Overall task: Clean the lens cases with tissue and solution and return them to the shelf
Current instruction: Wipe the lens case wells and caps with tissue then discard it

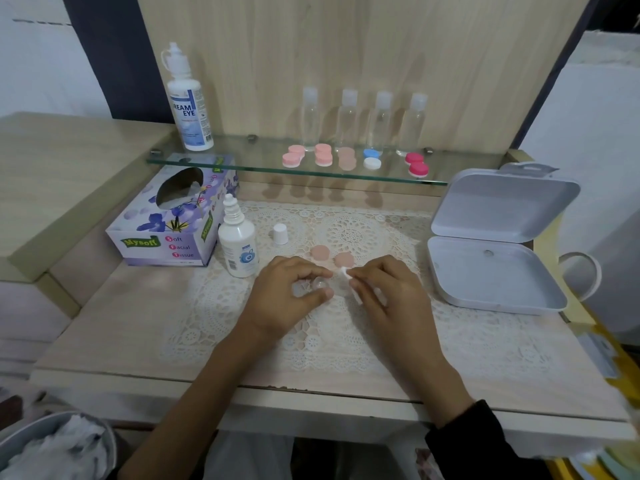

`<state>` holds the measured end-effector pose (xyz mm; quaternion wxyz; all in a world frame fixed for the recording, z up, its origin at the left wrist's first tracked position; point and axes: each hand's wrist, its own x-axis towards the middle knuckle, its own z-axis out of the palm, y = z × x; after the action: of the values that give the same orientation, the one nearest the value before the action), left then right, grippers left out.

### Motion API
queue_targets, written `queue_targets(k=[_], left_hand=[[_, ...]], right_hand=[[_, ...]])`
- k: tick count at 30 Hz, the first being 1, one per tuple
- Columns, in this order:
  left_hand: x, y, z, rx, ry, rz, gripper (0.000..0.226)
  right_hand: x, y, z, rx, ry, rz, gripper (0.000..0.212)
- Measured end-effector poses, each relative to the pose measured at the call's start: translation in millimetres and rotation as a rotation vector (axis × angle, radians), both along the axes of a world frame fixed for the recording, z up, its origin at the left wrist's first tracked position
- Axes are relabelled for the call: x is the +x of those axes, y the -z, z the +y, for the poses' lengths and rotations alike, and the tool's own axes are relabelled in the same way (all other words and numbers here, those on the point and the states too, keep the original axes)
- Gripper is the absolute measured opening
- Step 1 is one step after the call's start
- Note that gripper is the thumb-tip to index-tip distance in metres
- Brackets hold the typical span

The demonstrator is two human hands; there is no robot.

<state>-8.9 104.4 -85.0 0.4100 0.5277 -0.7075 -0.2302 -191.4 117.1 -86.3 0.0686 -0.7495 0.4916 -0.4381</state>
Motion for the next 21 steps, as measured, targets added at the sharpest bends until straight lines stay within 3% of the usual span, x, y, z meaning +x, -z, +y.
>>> queue_targets(k=[12, 21], left_hand=[[-3.0, -2.8, 0.1, -0.009, -0.021, -0.029, 0.038], [-3.6, -2.5, -0.4, -0.016, -0.035, -0.03, 0.027]], right_hand=[[14.5, -11.8, 7.0, 0.027, 0.112, 0.406, 0.009], [7.0, -23.2, -8.1, 0.207, -0.012, 0.309, 0.017]])
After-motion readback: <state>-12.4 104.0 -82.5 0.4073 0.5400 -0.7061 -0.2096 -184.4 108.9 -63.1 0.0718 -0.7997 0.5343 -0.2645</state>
